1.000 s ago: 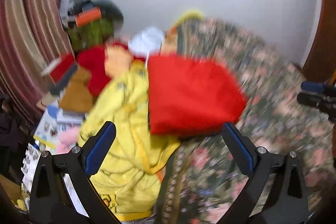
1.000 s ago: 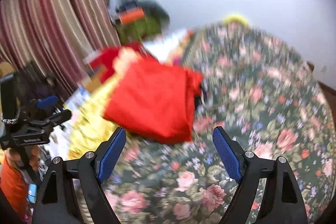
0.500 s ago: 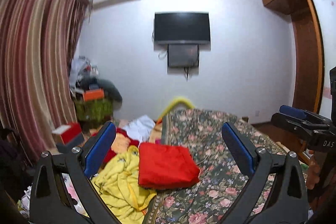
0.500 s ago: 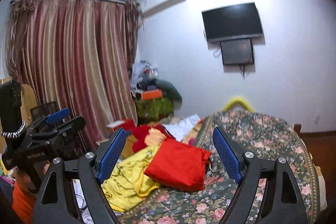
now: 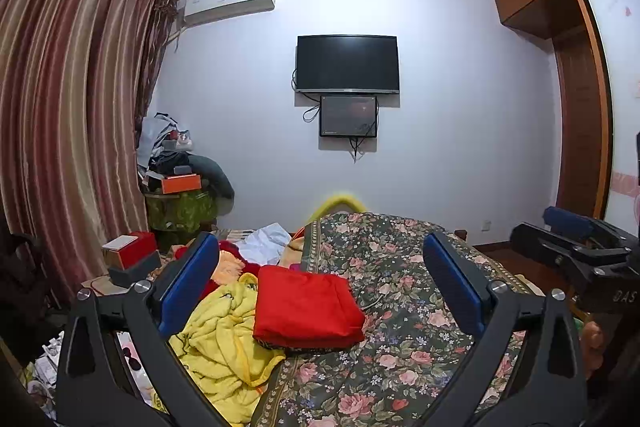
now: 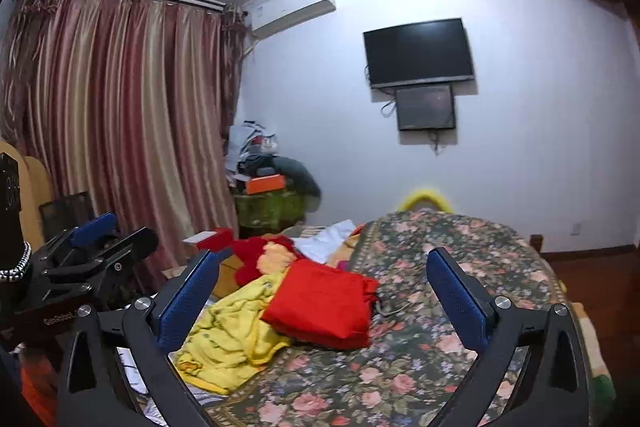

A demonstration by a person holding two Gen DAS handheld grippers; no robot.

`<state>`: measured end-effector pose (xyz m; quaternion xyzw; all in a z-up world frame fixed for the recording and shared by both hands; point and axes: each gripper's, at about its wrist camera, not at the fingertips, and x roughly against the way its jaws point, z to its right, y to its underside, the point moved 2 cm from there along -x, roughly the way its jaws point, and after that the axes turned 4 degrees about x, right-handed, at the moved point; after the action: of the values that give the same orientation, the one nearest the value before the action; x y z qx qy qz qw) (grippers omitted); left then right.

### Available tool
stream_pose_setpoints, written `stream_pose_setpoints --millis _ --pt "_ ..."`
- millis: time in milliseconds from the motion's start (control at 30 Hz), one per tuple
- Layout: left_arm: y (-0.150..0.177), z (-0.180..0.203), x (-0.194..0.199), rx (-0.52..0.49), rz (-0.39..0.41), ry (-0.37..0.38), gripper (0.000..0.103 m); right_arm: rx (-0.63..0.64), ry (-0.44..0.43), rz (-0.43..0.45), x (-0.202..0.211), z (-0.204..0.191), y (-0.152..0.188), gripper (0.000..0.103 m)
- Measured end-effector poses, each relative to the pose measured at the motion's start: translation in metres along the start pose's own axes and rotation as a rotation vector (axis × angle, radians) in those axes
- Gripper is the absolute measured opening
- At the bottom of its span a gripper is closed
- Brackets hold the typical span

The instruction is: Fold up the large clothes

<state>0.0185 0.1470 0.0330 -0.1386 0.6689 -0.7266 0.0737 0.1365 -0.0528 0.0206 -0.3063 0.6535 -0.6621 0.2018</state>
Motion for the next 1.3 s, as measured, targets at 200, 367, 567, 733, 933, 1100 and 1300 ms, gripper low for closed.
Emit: stream_pose_setpoints --millis 200,367,567,733,933,1100,1300 --pt "0.004 0.000 -0.003 0.015 -0.021 0.008 0.103 -0.004 0.010 -0.024 -0.004 0.004 0.004 0.103" --pt "0.004 -0.003 -0.007 0.019 -0.027 0.012 0.103 -0.008 0.013 -0.029 -0.004 0.006 0.003 0.103" --pt "0.007 -0.002 -0.008 0.021 -0.033 0.016 0.103 -0.003 0.017 -0.025 -0.003 0.006 0.002 0.103" --pt "0.008 0.000 -0.011 0.022 -0.036 0.016 0.103 0.001 0.018 -0.023 -0.003 0.007 0.002 0.103" --pt "0.009 0.000 -0.013 0.024 -0.040 0.021 0.103 -0.003 0.020 -0.020 -0.001 0.008 0.002 0.103" --pt "0.011 -0.002 -0.017 0.032 -0.049 0.028 0.103 -0.007 0.025 -0.026 -0.002 0.009 0.003 0.103" --pt "0.012 -0.003 -0.020 0.036 -0.062 0.038 0.103 -0.019 0.027 -0.032 -0.003 0.011 0.003 0.103"
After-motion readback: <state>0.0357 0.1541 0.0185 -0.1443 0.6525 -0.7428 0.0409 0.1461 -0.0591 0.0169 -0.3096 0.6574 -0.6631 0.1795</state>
